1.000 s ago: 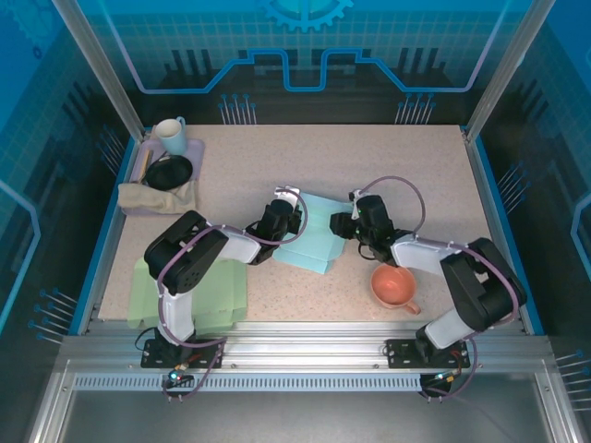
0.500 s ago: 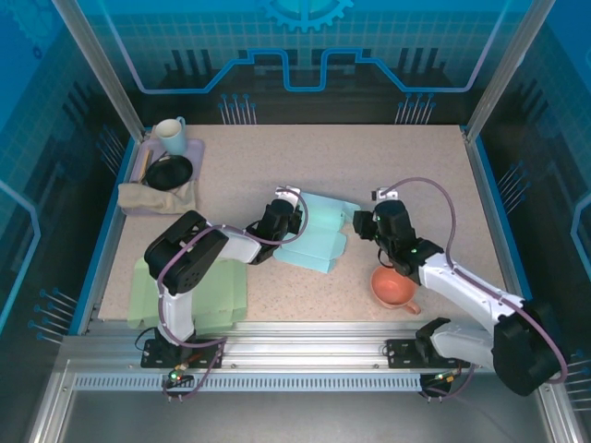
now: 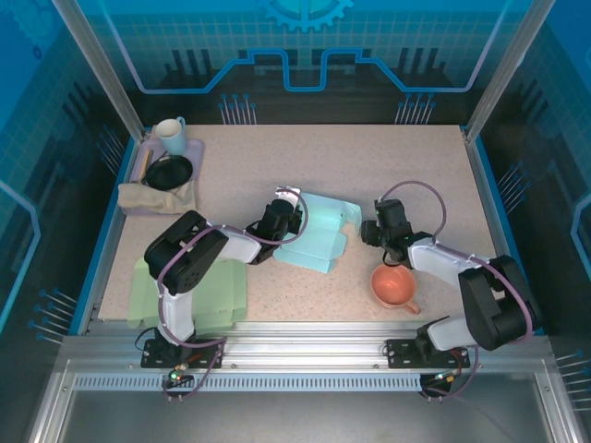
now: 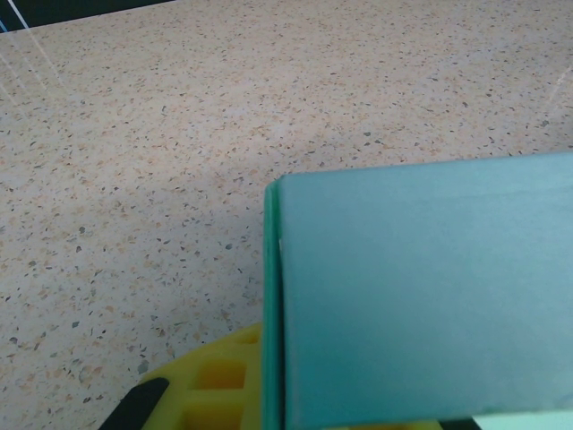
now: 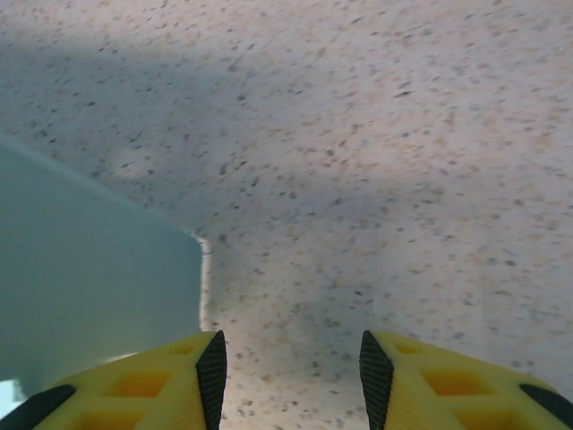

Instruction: Fold the paper box

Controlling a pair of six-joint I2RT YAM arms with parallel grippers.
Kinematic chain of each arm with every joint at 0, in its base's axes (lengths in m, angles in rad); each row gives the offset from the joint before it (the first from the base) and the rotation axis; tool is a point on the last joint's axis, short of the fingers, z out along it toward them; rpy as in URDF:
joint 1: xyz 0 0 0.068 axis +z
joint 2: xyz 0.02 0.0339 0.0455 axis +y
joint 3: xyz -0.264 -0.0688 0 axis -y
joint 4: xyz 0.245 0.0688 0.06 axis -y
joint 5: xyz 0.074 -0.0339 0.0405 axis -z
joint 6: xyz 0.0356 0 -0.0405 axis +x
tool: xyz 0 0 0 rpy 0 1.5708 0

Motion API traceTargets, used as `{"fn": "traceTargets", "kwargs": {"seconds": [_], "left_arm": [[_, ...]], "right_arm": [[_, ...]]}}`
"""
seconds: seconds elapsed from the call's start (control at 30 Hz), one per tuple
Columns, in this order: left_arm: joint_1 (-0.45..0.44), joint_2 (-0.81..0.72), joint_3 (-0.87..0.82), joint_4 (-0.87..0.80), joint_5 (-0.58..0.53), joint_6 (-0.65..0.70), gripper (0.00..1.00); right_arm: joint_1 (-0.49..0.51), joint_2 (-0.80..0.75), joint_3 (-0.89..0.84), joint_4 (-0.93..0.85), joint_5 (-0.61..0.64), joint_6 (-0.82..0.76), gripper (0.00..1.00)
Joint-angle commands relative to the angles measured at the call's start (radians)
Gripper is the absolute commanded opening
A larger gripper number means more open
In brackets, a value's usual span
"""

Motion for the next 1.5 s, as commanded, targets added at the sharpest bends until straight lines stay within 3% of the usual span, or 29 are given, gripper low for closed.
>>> {"fn": "traceTargets", "kwargs": {"seconds": [0.0,0.87,1.47], "left_arm": [[-0.008,0.046,-0.007,-0.117,0.029,0.013,0.00],[-0.008,0.047,-0.007,-0.116,0.033,0.016,0.00],[-0.008,0.047,-0.007,-0.115,0.033,0.014,0.00]], "right_arm": [[0.012,0.005,0.031,0.057,-0.067,-0.014,0.46],[0.093,0.117,0.116,0.096,-0.155,-0.034,0.45],[0.163,0.078,0.101,0.142,-0.175,-0.095,0.42]]}}
